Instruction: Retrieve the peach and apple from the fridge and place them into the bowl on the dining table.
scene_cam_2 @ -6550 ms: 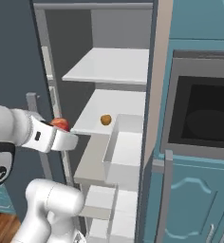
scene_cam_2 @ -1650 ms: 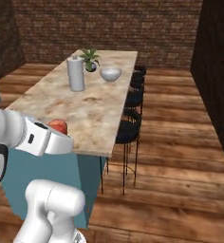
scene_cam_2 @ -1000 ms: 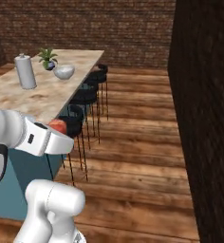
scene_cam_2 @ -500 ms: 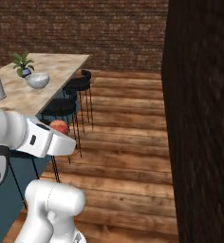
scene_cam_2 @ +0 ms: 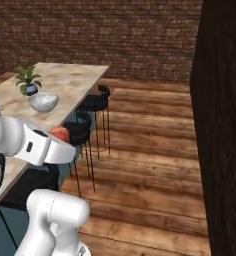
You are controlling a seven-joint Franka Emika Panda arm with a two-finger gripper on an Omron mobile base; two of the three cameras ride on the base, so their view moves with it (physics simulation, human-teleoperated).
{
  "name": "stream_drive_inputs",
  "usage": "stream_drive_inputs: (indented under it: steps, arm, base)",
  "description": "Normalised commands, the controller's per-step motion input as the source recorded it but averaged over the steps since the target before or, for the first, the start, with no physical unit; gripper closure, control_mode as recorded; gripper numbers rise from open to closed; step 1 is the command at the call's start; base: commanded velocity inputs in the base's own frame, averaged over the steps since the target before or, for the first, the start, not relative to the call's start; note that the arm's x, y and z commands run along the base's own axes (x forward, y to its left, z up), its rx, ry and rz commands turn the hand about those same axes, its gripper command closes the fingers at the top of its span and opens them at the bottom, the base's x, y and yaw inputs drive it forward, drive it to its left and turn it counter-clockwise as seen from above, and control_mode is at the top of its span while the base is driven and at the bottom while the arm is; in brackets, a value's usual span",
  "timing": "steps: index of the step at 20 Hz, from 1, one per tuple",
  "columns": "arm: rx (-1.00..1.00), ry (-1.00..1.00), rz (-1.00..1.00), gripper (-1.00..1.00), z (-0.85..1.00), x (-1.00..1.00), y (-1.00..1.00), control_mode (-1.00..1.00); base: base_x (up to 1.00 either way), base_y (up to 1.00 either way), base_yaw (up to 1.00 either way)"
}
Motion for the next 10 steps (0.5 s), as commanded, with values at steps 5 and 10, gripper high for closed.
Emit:
stream_drive_inputs:
  steps: [5,10]
  arm:
    - [0.0,0.0,0.0,1.0,0.0,0.0,0.0,1.0]
    - [0.0,0.0,0.0,1.0,0.0,0.0,0.0,1.0]
  base:
    - [1.0,0.01,0.53]
    - [1.0,-0.43,0.54]
